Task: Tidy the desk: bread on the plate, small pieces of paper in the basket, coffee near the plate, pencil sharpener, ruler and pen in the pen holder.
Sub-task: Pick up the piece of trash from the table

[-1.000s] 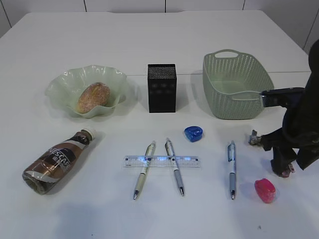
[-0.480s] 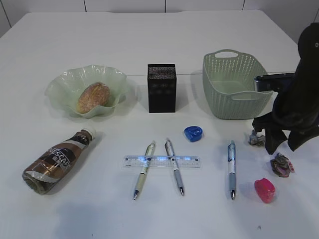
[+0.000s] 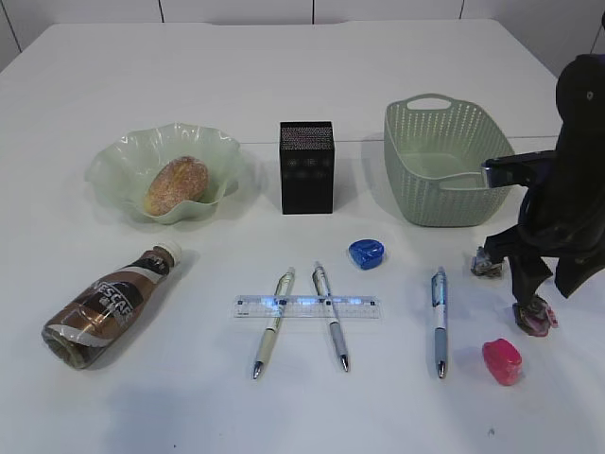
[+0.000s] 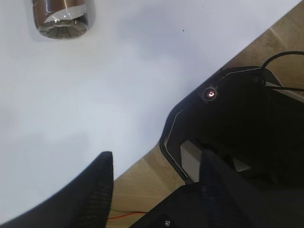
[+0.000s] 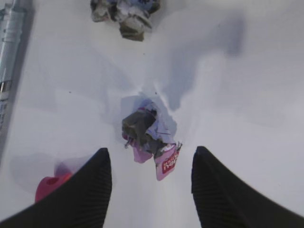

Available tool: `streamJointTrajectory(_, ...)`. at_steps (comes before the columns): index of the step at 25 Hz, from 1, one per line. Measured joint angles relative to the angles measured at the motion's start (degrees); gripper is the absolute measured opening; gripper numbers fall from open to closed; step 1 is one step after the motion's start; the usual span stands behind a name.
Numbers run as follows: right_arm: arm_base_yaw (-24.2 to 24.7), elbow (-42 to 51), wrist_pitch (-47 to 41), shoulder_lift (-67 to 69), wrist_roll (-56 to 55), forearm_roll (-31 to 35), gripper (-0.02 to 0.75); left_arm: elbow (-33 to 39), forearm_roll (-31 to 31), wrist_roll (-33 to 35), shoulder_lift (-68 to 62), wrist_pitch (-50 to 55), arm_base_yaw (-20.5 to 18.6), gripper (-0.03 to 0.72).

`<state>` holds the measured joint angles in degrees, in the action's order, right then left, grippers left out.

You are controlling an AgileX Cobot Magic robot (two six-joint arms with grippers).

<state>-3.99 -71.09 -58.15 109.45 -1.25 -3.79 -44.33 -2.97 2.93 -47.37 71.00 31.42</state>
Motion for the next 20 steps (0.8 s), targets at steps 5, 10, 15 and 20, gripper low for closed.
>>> streamJointTrajectory(5,0.0,0.0,-0.1,0.8,0.8,-0.1,0.43,0.0,0.0,0.0,0.0,0.0,0.0,0.402)
streamJointTrajectory(10,0.0,0.0,-0.1,1.9,1.3,-0.1,0.43,0.0,0.0,0.0,0.0,0.0,0.0,0.401)
streamJointTrajectory(15,0.0,0.0,-0.1,3.3,1.6,-0.1,0.43,0.0,0.0,0.0,0.0,0.0,0.0,0.401)
streamJointTrajectory(20,0.0,0.0,0.7,4.5,1.6,-0.1,0.428,0.0,0.0,0.0,0.0,0.0,0.0,0.401)
